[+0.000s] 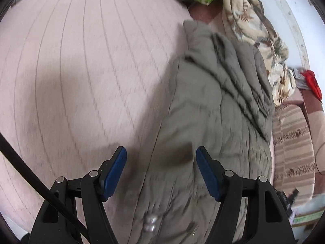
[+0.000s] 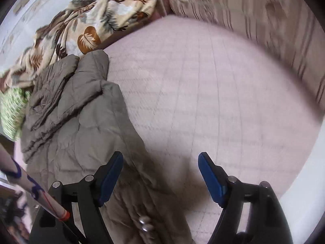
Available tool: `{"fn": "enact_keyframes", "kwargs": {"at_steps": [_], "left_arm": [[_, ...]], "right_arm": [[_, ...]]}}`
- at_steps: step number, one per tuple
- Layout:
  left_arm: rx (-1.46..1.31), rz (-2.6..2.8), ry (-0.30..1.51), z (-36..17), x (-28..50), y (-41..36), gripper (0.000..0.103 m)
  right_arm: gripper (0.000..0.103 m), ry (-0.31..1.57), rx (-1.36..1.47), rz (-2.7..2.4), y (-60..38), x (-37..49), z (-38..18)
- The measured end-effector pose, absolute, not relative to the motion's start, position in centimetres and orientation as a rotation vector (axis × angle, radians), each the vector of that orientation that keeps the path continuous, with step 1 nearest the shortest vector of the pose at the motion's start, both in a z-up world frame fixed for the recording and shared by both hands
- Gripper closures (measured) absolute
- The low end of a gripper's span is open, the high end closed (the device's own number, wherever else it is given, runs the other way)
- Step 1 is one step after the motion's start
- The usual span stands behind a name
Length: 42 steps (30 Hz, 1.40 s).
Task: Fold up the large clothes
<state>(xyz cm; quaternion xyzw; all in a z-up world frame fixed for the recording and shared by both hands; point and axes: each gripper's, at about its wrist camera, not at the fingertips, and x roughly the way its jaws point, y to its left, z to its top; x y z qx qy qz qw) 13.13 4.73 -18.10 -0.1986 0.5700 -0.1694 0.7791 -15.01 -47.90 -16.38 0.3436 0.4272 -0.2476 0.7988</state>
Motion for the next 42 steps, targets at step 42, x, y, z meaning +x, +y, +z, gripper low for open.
{"fn": "enact_keyframes", "kwargs": {"at_steps": [42], "left_arm": [[-0.674, -0.697, 1.244, -21.3, 2.3, 6.0, 0.028]], "right_arm": [[0.032, 0.850, 1.003, -0.015, -40.2, -21.6, -21.4]]}}
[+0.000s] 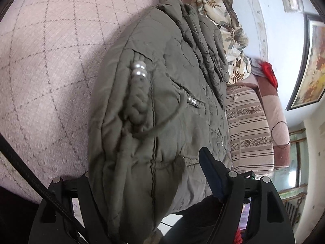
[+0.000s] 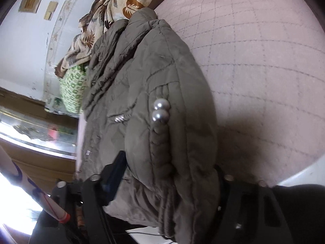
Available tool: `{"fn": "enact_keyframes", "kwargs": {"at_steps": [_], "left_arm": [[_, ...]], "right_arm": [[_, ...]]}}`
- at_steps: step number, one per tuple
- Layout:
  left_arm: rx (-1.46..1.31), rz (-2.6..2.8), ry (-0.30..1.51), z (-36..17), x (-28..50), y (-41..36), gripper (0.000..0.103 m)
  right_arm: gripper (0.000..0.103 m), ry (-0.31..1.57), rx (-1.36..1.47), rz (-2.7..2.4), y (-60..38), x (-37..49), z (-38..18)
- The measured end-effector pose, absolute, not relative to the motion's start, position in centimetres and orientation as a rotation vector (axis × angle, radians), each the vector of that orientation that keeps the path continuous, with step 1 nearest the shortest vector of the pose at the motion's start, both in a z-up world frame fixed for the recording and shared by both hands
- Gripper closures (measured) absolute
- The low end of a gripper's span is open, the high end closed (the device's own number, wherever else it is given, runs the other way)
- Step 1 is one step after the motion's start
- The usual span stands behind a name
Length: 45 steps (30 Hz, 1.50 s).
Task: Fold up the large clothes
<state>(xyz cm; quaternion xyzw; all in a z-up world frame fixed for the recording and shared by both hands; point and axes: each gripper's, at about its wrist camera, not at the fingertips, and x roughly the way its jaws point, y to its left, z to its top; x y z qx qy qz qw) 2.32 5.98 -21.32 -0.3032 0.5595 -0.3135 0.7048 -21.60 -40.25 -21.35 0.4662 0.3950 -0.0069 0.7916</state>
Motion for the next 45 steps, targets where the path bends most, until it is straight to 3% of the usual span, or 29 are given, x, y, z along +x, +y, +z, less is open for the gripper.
{"fn": "enact_keyframes", "kwargs": {"at_steps": [6, 7, 10, 11, 13, 15, 21, 30, 36, 45], "left_arm": [[-0.603, -0.624, 1.242, -20.6, 2.0, 4.8, 0.029], [-0.586, -0.577, 1.252, -20.3, 1.9, 4.5, 0.032], [-0.487, -0.456, 1.289, -19.4, 1.5, 3.2, 0.058], [-0.453, -0.442, 1.299, -19.0, 1.3, 2.7, 0.073], [-0.409, -0.424, 1.288, -17.7, 0.9, 2.0, 0.080], [-0.383, -0.427, 1.247, -15.8, 0.1, 1.7, 0.085], [-0.374, -0.483, 1.160, -11.3, -3.4, 3.2, 0.086], [-0.319, -0.480, 1.159, -12.3, -8.7, 5.0, 0.086], [-0.316, -0.467, 1.090, -8.9, -6.3, 3.5, 0.086], [-0.266, -0.393, 0.964, -1.0, 3.4, 0.0, 0.085]], "right_arm": [[0.032, 0.858, 0.994, 0.016, -38.6, -22.5, -22.0], [0.032, 0.855, 0.992, 0.012, -38.5, -22.5, -21.9], [0.032, 0.844, 0.988, -0.008, -38.3, -22.6, -21.8], [0.035, 0.839, 0.986, -0.021, -38.1, -22.8, -21.8], [0.046, 0.847, 0.958, -0.052, -37.9, -23.0, -21.5], [0.069, 0.854, 0.957, -0.048, -37.9, -23.0, -21.3], [0.086, 0.774, 0.966, -0.002, -38.6, -24.2, -17.8], [0.086, 0.756, 0.886, 0.046, -37.5, -29.4, -14.3], [0.086, 0.797, 0.858, 0.032, -37.3, -29.3, -13.8], [0.086, 0.671, 0.809, 0.061, -39.0, -21.0, -5.4]]}}
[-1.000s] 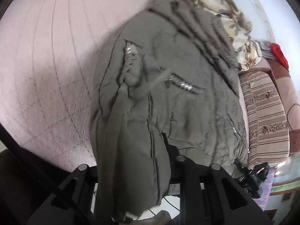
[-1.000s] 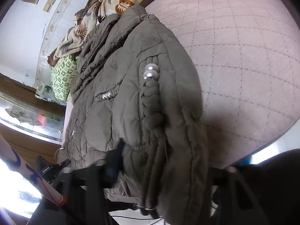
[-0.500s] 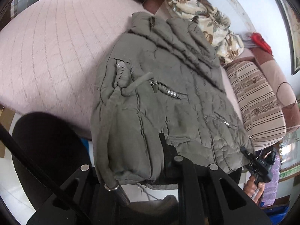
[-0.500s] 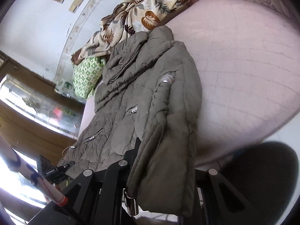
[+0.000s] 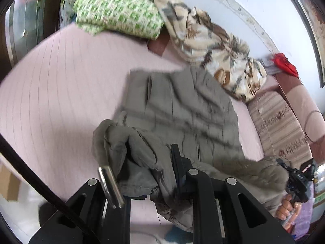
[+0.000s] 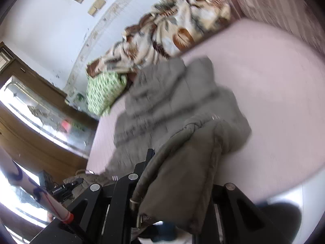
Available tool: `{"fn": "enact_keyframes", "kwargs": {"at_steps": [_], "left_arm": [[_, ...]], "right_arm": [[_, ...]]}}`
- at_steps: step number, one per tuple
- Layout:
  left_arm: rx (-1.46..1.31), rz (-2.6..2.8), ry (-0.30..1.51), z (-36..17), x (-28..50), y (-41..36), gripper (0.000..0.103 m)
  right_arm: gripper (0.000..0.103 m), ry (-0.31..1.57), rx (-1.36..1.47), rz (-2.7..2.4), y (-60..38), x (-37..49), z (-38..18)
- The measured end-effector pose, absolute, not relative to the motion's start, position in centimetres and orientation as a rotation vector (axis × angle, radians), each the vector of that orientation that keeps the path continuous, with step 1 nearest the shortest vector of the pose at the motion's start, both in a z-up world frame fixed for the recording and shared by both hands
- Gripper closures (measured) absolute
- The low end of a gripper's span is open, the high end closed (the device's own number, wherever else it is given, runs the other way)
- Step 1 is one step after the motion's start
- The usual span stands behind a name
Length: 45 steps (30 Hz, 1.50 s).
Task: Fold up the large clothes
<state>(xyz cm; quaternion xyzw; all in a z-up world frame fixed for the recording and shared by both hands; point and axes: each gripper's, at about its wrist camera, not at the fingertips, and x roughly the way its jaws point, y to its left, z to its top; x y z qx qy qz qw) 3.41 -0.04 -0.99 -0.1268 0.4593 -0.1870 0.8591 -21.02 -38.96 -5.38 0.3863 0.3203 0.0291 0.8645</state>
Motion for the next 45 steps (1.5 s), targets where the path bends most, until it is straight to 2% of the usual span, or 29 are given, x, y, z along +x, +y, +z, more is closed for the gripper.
{"fn": "enact_keyframes", "kwargs": {"at_steps": [5, 11, 16, 24, 28, 32, 34, 36, 37, 38, 40, 42, 45], "left_arm": [[-0.260, -0.352, 0.928, 1.8, 11.1, -2.7, 0.085], [-0.209, -0.256, 0.972, -0.4, 21.3, -7.2, 0.085], [-0.166, -0.187, 1.078, -6.2, 29.2, -10.2, 0.085], [-0.182, -0.126, 1.115, -12.1, 35.0, -12.4, 0.081], [-0.166, -0.109, 1.125, -12.7, 35.7, -13.3, 0.080], [-0.221, -0.197, 1.120, -10.4, 35.0, -12.1, 0.066], [-0.306, -0.261, 1.104, -8.4, 34.3, -10.6, 0.059], [-0.365, -0.300, 1.061, -6.1, 33.6, -9.1, 0.042], [-0.378, -0.306, 1.031, -4.7, 33.0, -8.5, 0.041], [-0.382, -0.312, 0.999, -3.3, 32.4, -7.9, 0.038], [-0.374, -0.330, 0.957, -0.7, 31.1, -7.3, 0.035], [-0.345, -0.326, 0.916, 1.6, 29.1, -6.7, 0.035], [-0.284, -0.289, 0.870, 3.1, 25.3, -6.2, 0.034]], "right_arm": [[0.086, 0.603, 0.807, 0.047, -40.6, -14.7, -0.8], [0.086, 0.624, 0.772, -0.040, -42.9, -6.3, -0.2], [0.086, 0.697, 0.769, -0.124, -45.1, 1.3, -3.8], [0.085, 0.788, 0.796, -0.202, -47.7, 9.9, -11.0], [0.084, 0.791, 0.819, -0.228, -48.3, 11.9, -13.0], [0.083, 0.789, 0.859, -0.253, -48.7, 12.7, -14.5], [0.077, 0.774, 0.932, -0.230, -49.4, 12.3, -14.8], [0.069, 0.757, 0.989, -0.197, -50.0, 11.9, -14.5], [0.067, 0.745, 1.008, -0.181, -50.2, 11.6, -14.0], [0.060, 0.730, 1.011, -0.173, -50.4, 11.3, -13.3], [0.040, 0.695, 0.987, -0.174, -50.2, 10.6, -11.4], [0.012, 0.645, 0.908, -0.225, -49.5, 9.7, -8.9], [0.010, 0.609, 0.785, -0.274, -48.1, 8.7, -5.7]]}}
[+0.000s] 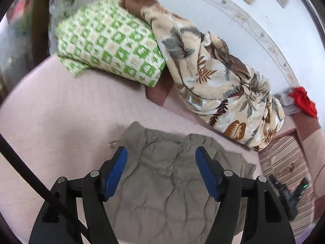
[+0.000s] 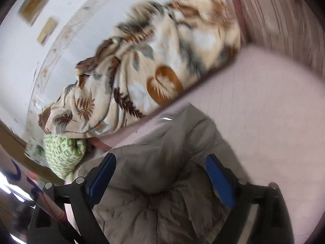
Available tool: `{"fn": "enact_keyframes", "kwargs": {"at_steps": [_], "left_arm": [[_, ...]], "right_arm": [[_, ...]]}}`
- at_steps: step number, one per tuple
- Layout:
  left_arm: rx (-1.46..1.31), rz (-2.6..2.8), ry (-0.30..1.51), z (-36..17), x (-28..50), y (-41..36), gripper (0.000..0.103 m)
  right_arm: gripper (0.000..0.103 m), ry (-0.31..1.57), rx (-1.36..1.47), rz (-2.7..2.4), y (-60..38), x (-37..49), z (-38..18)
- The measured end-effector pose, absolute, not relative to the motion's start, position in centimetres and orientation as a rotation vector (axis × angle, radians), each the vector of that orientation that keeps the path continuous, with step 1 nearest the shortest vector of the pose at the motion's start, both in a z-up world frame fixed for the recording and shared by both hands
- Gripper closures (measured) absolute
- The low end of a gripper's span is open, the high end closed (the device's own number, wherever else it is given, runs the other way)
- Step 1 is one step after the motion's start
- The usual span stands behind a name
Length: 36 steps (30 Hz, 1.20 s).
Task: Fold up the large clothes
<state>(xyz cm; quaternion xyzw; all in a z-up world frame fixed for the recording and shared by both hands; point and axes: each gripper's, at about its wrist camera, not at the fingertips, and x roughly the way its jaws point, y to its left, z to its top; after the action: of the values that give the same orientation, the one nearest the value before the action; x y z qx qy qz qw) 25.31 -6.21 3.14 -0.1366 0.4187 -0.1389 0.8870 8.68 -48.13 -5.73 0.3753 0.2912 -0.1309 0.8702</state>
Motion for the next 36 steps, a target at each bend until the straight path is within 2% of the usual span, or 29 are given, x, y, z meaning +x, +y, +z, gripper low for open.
{"fn": "enact_keyframes", "kwargs": {"at_steps": [2, 4, 5, 6, 8, 9, 16, 22, 28, 36], "left_arm": [[-0.260, -0.278, 0.851, 2.9, 22.5, -5.8, 0.033], [-0.241, -0.272, 0.850, 1.9, 19.9, -5.4, 0.033], [-0.231, -0.267, 0.854, 1.2, 19.0, -5.2, 0.033], [-0.216, -0.258, 0.861, 0.2, 17.8, -5.1, 0.033], [-0.198, -0.243, 0.880, -1.6, 16.4, -4.9, 0.033], [-0.193, -0.234, 0.893, -2.8, 15.6, -4.7, 0.033], [-0.171, -0.188, 0.926, -8.8, 14.7, -3.7, 0.033], [-0.206, -0.177, 0.909, -11.5, 16.8, -2.7, 0.033], [-0.269, -0.209, 0.894, -12.3, 17.4, -0.9, 0.033], [-0.230, -0.201, 0.828, -10.7, 16.1, 0.4, 0.033]], "right_arm": [[0.010, 0.617, 0.695, -0.269, -46.4, 8.0, -3.6], [0.015, 0.625, 0.605, -0.257, -44.2, 7.4, -2.1], [0.024, 0.635, 0.552, -0.253, -42.7, 7.2, -1.5], [0.038, 0.656, 0.506, -0.247, -41.2, 7.1, -1.1], [0.052, 0.686, 0.456, -0.227, -38.9, 7.2, -1.1], [0.054, 0.696, 0.437, -0.210, -37.5, 7.4, -1.1], [0.054, 0.745, 0.345, -0.178, -31.0, 11.3, -3.8], [0.054, 0.849, 0.245, -0.322, -31.0, 18.3, -9.9], [0.054, 0.856, 0.291, -0.439, -35.1, 21.8, -15.0], [0.049, 0.851, 0.196, -0.482, -34.2, 22.7, -15.3]]}}
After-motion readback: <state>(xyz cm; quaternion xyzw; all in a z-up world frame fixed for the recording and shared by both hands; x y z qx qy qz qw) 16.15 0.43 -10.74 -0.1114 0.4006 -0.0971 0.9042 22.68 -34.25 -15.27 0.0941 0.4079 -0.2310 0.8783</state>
